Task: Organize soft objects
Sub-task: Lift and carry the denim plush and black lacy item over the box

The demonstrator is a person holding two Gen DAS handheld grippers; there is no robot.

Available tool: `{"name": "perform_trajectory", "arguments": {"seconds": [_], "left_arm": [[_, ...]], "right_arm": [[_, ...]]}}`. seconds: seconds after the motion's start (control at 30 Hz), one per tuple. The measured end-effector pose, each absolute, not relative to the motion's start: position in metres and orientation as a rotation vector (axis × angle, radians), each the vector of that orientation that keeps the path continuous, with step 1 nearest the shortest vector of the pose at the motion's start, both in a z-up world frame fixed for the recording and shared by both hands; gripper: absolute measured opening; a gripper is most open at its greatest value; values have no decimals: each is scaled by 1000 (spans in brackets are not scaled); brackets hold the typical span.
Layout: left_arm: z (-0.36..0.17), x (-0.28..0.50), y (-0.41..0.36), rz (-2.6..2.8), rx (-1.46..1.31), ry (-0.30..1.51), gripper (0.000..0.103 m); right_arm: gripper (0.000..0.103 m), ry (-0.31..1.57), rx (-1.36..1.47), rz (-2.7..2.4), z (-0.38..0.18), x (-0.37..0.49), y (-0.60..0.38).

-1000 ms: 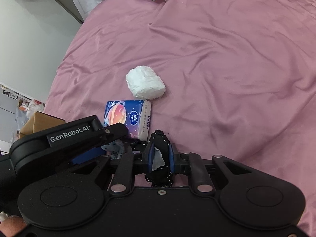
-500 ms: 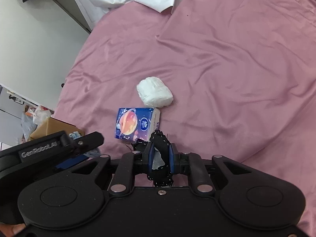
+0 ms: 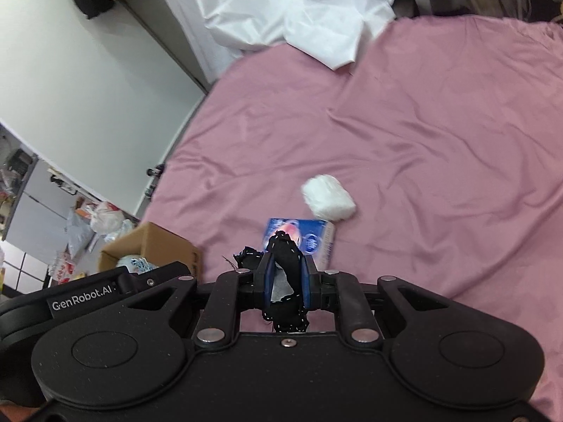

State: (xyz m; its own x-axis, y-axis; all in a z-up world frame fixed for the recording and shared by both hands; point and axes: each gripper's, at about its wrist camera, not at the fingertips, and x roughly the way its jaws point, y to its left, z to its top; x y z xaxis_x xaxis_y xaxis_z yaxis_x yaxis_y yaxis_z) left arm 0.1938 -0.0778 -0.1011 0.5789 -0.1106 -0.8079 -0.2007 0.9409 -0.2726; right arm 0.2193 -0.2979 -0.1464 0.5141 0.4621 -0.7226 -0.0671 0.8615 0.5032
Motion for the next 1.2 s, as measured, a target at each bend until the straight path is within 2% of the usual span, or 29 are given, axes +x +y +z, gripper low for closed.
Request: {"name": "perform_trajectory", "arguments": {"seconds": [0.7, 1.2], "left_arm": [[-54, 149, -42, 57, -296, 864, 43], [-49, 125, -5, 116, -310, 847, 43]], "right_arm": [[16, 810, 384, 397, -91, 197, -289], [17, 748, 339, 463, -72, 181, -273]]}}
